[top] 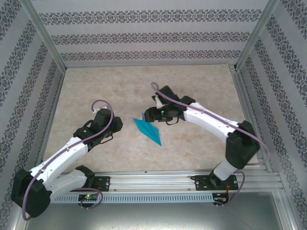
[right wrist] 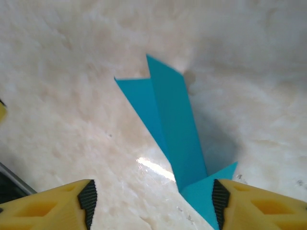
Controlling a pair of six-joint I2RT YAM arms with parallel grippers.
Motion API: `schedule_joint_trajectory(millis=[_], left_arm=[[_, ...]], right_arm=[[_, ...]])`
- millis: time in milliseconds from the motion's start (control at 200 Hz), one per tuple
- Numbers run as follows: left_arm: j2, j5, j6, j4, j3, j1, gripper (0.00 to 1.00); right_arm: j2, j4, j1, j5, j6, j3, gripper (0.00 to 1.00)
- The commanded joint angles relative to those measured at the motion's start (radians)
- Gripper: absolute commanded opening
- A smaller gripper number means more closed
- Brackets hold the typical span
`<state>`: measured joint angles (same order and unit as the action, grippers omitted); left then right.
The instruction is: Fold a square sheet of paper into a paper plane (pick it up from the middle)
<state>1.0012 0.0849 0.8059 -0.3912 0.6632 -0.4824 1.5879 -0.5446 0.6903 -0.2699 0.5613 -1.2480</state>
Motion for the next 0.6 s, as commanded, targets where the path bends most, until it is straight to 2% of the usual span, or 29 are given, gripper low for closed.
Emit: schedule_joint_trajectory(millis=[0, 80, 145, 220, 380, 600], left_arm=[[0.02, -0.052, 0.022, 0.031, -0.013, 0.01, 0.43], [0.049, -0.075, 0.018, 0.037, -0.003, 0.011, 0.43], [0.071, -0.08, 0.017, 0.038, 0.003, 0.011, 0.43], [0.087, -0.085, 0.013, 0.032, 0.012, 0.01, 0.43], [0.093, -0.085, 0.015, 0.037, 0.009, 0.011, 0.43], [0.09, -0.081, 0.013, 0.03, 0.012, 0.011, 0.43]], right_arm=[[-0.018, 0.088, 0.026, -0.032, -0.049, 0.082, 0.76], [-0.027, 0.079, 0.049, 0.094, -0.085, 0.133, 0.77], [-0.013, 0.069, 0.075, 0.136, -0.099, 0.144, 0.77], [0.003, 0.049, 0.105, 0.239, -0.099, 0.151, 0.8], [0.061, 0.107, 0.153, 0.24, -0.11, 0.177, 0.86], [0.172, 0.089, 0.207, 0.326, -0.113, 0.125, 0.82]])
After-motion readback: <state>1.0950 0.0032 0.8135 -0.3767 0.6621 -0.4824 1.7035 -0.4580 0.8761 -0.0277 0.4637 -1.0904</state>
